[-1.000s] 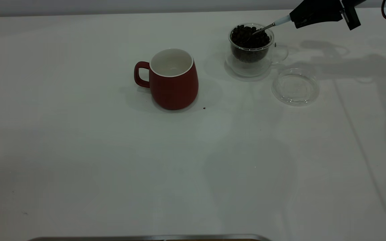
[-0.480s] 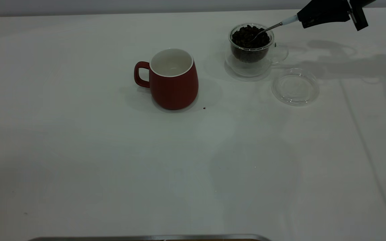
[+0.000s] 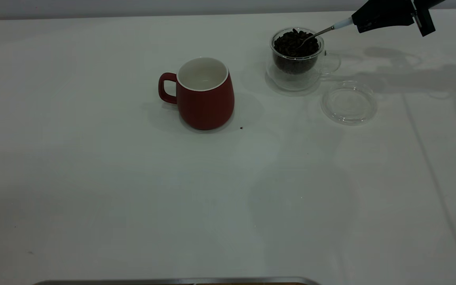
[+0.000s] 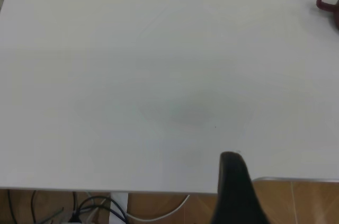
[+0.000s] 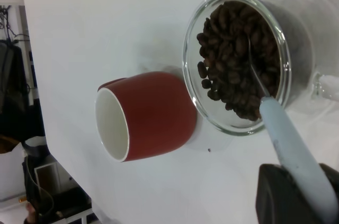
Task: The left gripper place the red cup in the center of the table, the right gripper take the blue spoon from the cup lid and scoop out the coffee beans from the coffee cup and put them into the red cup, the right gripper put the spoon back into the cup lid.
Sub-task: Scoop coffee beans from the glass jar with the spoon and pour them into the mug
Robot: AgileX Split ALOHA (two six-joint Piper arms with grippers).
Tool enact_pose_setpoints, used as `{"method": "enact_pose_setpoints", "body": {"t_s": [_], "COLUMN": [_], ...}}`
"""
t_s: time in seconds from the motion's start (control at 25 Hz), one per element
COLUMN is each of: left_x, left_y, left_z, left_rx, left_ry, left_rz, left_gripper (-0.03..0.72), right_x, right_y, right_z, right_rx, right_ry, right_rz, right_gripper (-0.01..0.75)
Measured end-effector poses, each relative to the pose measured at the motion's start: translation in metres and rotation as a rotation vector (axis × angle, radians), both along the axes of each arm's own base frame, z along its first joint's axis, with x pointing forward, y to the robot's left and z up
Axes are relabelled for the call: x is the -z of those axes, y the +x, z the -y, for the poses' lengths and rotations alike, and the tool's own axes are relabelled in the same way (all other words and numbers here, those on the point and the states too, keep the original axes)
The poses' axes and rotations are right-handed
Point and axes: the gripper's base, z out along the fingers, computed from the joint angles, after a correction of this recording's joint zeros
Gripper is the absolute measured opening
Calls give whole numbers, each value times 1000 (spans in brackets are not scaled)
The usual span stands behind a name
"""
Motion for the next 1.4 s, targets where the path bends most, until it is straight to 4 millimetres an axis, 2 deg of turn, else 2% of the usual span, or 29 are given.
{"method": "enact_pose_setpoints", "body": {"t_s": [0.4, 1.4], "left_x": [0, 0], "left_y": [0, 0], "left_z": [0, 0], "left_rx": [0, -1], "left_ry": [0, -2], "left_rz": [0, 0], "left_gripper": [538, 538], "right_x": [-3, -1], "right_y": [3, 1], "right_z": [-2, -1], "right_rx": [25, 15], "right_ry": [44, 17], "right_rz": [19, 4], "right_gripper": [117, 117]}}
